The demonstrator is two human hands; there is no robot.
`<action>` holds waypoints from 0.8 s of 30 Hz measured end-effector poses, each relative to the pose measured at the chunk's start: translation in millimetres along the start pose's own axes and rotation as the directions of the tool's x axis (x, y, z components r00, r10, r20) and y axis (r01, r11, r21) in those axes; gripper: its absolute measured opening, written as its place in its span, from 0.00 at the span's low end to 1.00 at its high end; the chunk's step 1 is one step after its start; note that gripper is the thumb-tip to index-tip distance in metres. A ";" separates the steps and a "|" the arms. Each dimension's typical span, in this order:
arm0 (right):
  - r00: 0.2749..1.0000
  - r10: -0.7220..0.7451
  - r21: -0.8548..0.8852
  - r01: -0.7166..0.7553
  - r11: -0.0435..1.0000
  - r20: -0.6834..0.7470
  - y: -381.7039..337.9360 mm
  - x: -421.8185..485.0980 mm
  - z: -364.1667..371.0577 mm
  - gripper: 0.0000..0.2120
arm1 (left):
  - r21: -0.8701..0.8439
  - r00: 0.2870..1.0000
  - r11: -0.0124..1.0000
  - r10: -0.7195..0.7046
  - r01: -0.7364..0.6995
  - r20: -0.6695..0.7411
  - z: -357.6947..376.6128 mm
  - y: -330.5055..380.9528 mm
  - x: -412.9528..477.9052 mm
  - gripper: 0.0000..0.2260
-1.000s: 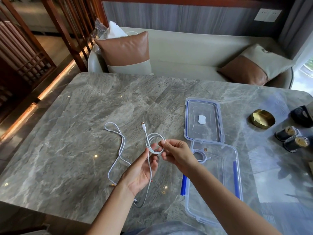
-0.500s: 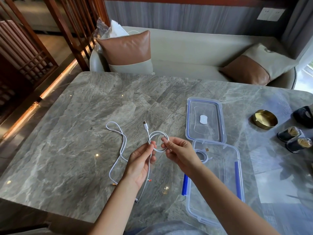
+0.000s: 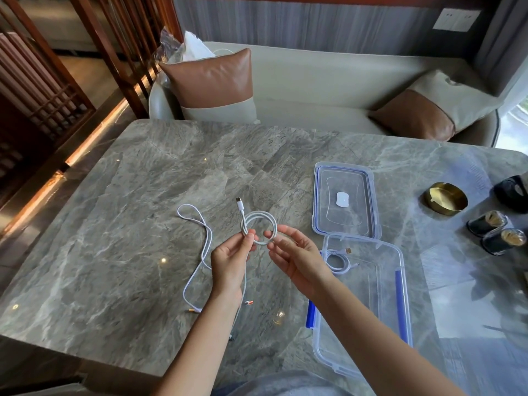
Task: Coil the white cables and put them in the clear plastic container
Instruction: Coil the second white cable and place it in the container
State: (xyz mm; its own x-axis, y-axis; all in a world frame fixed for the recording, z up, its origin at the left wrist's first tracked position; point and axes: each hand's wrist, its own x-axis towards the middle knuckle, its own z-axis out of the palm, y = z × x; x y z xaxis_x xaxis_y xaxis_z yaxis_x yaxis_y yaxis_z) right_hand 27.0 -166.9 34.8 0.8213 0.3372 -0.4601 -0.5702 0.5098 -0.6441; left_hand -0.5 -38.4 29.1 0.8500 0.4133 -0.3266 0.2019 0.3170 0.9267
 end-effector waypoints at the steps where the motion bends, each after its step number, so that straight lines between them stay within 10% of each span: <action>1: 1.000 0.003 -0.013 -0.003 1.000 -0.028 1.0 -0.3 0.6 0.09 | -0.004 0.999 0.999 0.037 -0.037 -0.024 0.9 0.0 2.2 0.04; 12: 0.990 0.133 -0.504 -0.095 0.858 0.039 25.1 -25.1 28.2 0.17 | 0.037 0.988 0.988 0.152 -0.152 -0.018 10.9 0.8 13.1 0.05; 24: 0.923 0.354 0.418 -0.264 0.869 -0.151 15.9 -9.5 35.6 0.12 | 0.090 0.984 0.981 0.174 -0.170 -0.044 8.4 -9.1 0.9 0.03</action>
State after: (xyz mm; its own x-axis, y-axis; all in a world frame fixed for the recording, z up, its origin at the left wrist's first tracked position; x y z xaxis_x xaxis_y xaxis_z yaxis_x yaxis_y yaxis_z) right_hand 10.8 -133.8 50.7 0.5540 0.3723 -0.7447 -0.7054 0.6850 -0.1823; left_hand 2.5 -48.1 21.9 0.8501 0.4991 -0.1681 0.0978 0.1640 0.9816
